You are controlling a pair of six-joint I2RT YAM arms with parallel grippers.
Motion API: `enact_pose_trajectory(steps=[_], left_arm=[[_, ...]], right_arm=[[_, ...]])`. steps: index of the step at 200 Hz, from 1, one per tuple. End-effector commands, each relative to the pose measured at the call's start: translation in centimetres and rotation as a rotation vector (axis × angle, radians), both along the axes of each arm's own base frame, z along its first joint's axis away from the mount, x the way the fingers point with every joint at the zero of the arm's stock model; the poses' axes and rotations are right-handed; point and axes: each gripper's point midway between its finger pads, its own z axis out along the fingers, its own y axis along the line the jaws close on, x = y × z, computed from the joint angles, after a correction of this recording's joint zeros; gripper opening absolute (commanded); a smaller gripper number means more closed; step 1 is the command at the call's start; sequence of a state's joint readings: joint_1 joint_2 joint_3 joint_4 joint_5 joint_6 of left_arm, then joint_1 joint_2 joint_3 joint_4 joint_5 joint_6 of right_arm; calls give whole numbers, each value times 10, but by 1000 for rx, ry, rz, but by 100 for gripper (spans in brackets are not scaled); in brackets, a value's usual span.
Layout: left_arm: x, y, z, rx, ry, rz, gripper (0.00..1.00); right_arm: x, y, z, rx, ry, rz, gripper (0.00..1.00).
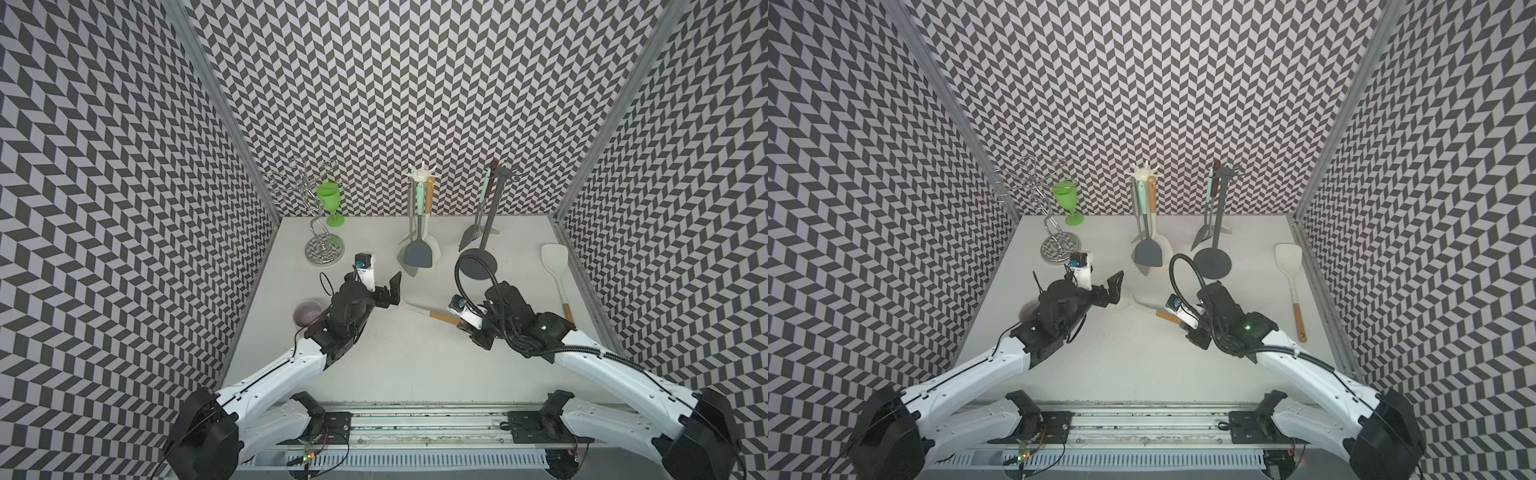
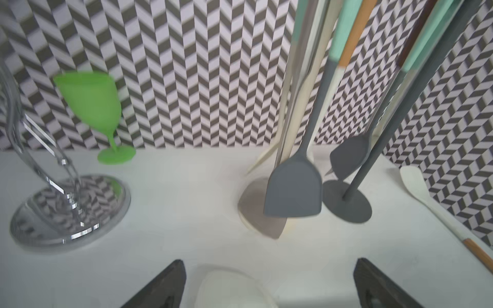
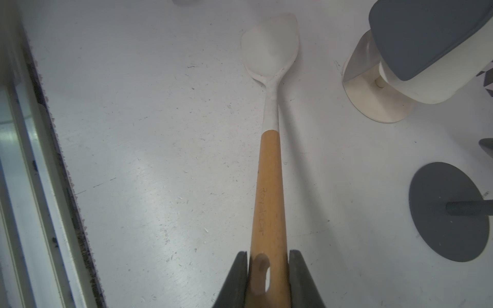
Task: Take the spatula off the kitchen utensil rack
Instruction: Place the spatula at the center of the board.
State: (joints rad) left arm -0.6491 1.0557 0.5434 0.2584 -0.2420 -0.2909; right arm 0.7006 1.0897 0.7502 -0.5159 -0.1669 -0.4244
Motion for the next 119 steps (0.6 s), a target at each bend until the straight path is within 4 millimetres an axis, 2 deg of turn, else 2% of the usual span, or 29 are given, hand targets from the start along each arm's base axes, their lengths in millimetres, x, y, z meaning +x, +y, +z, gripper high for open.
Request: enact_pose_trajectory(steps=[1, 11, 20, 34, 52, 71, 103, 119], left_arm=[[-12, -2, 18, -167, -60, -38, 100], [-16, 3, 18, -176, -67, -31, 100], [-18, 6, 18, -180, -75, -25, 100], [-22, 14, 18, -186, -90, -1, 100], [-27, 25, 17, -192, -116, 29, 100], [-30, 35, 18, -197, -144, 59, 100], [-32, 39, 22, -199, -159, 70, 100], [-31, 38, 21, -196, -156, 68, 100]], right_arm=[[-16, 34, 0, 75, 82, 62, 0], [-11, 43, 4, 99, 99, 11, 0], [-5, 50, 1, 96, 123, -41, 0], [-2, 54, -21, 25, 197, -139, 0], [-16, 59, -55, -61, 339, -248, 0], [-41, 65, -87, -105, 418, -316, 0], [-74, 64, -114, -86, 505, -428, 0], [-82, 50, -123, -56, 525, -497, 0]])
